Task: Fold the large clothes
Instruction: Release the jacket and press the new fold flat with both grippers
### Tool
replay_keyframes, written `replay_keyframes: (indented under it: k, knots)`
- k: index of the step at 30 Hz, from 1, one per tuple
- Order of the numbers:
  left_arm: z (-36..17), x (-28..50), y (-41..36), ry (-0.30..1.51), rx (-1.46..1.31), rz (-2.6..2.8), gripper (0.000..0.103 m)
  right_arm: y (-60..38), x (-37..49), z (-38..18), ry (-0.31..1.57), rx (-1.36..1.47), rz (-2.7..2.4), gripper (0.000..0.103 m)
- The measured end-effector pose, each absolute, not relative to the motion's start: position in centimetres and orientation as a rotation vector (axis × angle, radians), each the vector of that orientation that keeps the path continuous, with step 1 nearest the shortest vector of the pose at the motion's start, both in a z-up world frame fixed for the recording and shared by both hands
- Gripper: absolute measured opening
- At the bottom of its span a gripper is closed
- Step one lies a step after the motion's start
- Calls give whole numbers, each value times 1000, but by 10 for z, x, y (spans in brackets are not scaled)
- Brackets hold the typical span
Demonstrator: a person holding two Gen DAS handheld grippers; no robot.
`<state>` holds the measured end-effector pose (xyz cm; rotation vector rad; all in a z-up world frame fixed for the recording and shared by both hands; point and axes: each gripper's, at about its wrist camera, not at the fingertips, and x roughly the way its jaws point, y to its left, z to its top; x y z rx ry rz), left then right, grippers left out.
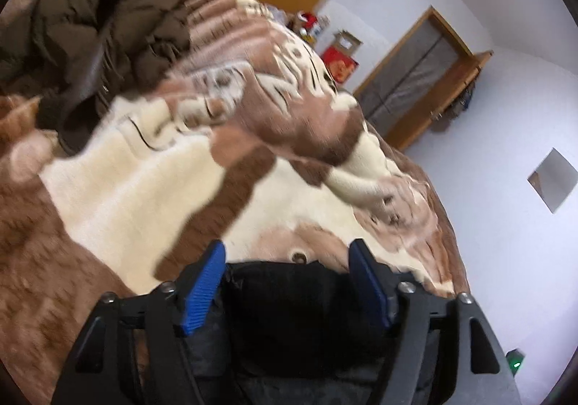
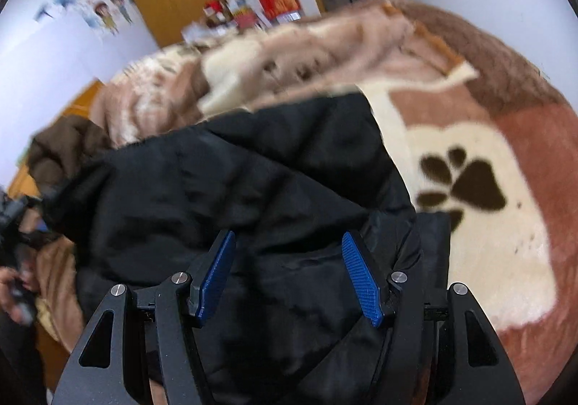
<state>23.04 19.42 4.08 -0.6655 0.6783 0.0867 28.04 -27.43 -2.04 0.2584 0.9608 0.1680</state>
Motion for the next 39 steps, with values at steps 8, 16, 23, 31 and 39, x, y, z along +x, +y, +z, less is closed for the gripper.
replay_keyframes:
  k: [8, 16, 23, 31, 39]
  knots:
    - [24, 230, 119, 803, -490, -145, 74, -264, 266, -6, 902, 228, 185, 62]
    - [-23, 282, 12, 902, -168, -197, 74, -247, 306, -36, 943, 99, 134, 62]
    - [-63, 319, 11, 945, -132, -94, 73, -252, 348, -73, 1008, 77, 80, 62]
    - [-43, 323, 20, 974, -106, -101, 67, -256, 348, -62, 1036, 75, 66, 62]
    - [-51, 335, 85, 953, -98, 37, 66, -265, 356, -69, 1015, 92, 43, 62]
